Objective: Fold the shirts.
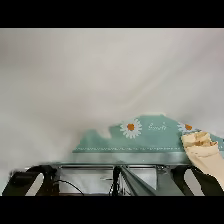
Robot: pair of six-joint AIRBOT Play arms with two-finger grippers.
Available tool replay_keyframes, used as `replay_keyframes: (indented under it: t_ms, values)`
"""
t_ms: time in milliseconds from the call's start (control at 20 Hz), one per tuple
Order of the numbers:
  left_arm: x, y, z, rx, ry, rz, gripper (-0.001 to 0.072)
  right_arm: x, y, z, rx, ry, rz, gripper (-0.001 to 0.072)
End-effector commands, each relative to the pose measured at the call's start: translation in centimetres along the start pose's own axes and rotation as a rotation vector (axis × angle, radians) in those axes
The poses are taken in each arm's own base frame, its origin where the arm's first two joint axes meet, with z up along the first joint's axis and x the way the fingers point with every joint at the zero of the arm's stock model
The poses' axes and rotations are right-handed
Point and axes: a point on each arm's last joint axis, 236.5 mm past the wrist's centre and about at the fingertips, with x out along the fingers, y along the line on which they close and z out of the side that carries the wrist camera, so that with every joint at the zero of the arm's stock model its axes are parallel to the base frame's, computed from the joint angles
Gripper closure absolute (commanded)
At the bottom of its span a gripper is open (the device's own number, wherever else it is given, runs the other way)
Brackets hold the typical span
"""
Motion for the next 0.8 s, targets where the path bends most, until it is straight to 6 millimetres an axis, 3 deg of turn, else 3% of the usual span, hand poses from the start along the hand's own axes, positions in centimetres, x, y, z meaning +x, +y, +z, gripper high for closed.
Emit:
replay_keyframes:
  t_ms: [0,150,300,450,600,750]
  values:
    - [-2.6,-0.5,-2.6,-0.073,0.120,0.010,0.0686,-1.2,-0.7,-4.4,0.038,0.203,-0.067,0.0685]
    - [-1.9,0.3,-8.5,-0.127,0.369,0.042,0.0686,-2.1,-5.6,-10.9,0.060,0.497,-0.217,0.0685]
    - [1.6,0.6,-15.9,-0.163,0.607,0.019,0.0686,-1.2,-11.5,-16.2,0.079,0.753,-0.296,0.0685]
    - [7.4,0.6,-24.6,-0.217,0.780,-0.020,0.0685,3.6,-15.5,-20.5,0.158,0.876,-0.260,0.0685]
    - [14.1,-0.6,-31.4,-0.327,0.831,-0.088,0.0685,9.0,-17.2,-27.7,0.165,1.047,-0.195,0.0685]
    - [19.2,0.1,-37.7,-0.320,0.875,-0.099,0.0685,14.8,-20.5,-34.2,0.080,1.096,-0.229,0.0685]
